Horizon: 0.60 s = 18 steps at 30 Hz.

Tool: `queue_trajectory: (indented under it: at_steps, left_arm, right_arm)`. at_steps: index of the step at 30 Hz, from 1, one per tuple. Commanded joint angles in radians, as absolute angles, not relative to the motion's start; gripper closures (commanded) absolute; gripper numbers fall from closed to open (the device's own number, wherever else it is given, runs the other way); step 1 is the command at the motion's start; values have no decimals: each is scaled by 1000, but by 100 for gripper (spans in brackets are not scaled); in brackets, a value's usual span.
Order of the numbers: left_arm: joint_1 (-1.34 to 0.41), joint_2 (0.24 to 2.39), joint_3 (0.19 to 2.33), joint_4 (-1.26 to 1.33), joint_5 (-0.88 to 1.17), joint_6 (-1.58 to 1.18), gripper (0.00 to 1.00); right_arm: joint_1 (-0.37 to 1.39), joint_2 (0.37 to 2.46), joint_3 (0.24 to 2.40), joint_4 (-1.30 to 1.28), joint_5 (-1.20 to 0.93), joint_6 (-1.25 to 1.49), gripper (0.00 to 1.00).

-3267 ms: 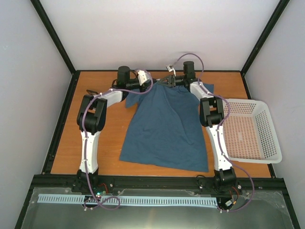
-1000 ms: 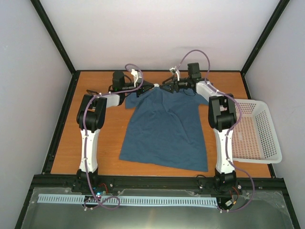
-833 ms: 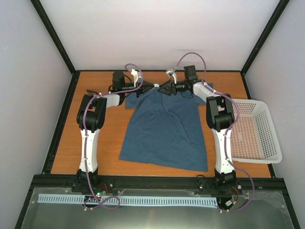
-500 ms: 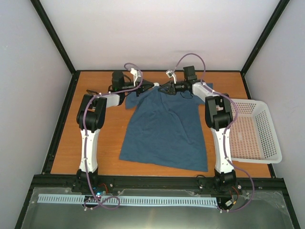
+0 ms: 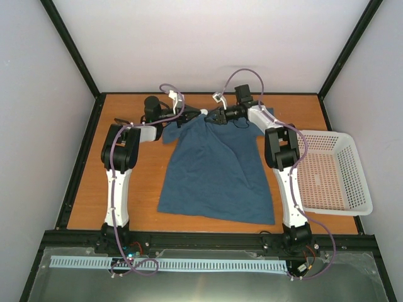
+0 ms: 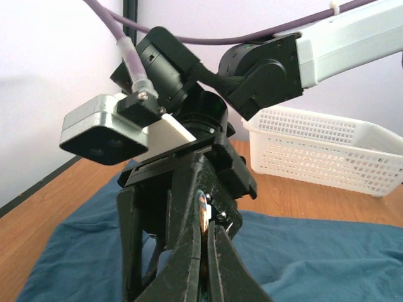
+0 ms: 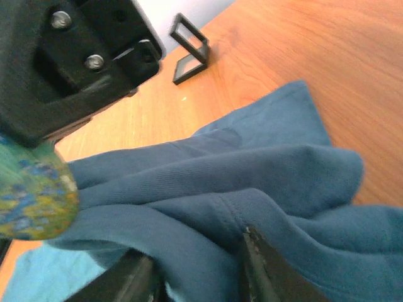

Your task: Pin the brooch onto the clothing

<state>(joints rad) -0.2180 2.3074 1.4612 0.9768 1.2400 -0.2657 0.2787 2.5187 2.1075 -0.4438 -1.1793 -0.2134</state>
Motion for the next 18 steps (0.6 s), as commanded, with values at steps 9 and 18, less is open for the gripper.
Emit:
queue_trajectory:
  at_steps: [9,18]
  left_arm:
    - [-210,2309,1488,925,1295,-199,99]
    - [-210,2321,1500,982,1322,-268,99]
  right_arm:
    - [218,2290,1791,-239,-1204,-333,28]
    - [231,2354,1873,-254,-1312,-336,30]
